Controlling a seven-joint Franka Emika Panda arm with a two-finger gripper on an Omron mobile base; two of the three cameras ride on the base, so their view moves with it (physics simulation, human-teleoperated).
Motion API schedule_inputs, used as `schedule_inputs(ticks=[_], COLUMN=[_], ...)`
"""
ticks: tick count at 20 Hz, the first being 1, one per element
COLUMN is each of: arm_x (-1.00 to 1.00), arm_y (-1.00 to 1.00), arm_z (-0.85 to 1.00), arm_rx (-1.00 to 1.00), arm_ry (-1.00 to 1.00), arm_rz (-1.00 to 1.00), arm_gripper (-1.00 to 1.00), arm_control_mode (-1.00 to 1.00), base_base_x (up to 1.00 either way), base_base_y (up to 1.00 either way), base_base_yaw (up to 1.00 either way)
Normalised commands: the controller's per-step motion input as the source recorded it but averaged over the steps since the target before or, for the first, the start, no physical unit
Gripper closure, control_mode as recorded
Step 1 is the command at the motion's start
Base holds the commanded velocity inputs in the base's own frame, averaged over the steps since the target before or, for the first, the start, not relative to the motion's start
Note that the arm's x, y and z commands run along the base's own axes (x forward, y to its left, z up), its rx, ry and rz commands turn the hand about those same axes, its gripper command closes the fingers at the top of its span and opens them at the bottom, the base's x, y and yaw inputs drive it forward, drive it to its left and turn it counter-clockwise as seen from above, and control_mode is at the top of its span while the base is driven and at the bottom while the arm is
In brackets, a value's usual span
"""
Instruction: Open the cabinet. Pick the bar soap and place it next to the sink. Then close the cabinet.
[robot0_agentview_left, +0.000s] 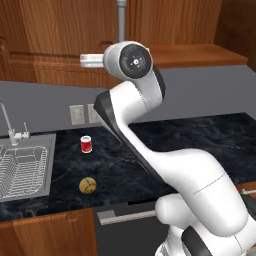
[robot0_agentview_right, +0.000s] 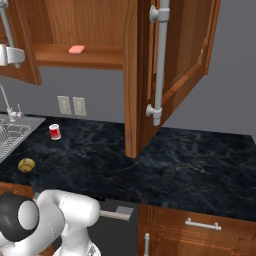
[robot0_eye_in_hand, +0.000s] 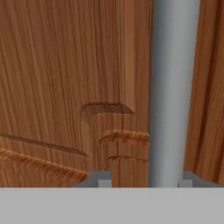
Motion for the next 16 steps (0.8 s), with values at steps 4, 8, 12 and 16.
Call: schedule_inputs(ticks=[4, 8, 12, 16], arm_x=[-0.78, -0.57, -0.54, -0.5], arm_y=[0.79, 0.75, 0.78, 0.72], arm_z=[0.05, 0.1, 0.17, 0.14], arm_rx=[0.0, 0.0, 0.0, 0.0], arm_ry=[-0.08, -0.07, -0.04, -0.01], arm_rz=[0.08, 0.11, 0.15, 0.17], arm_gripper=[1.0, 1.0, 1.0, 1.0], arm_control_mode=[-1.0, -1.0, -1.0, -1.0], base_base_x=[0.0, 0.0, 0.0, 0.0], base_base_y=[0.0, 0.0, 0.0, 0.0], base_base_yaw=[0.0, 0.0, 0.0, 0.0])
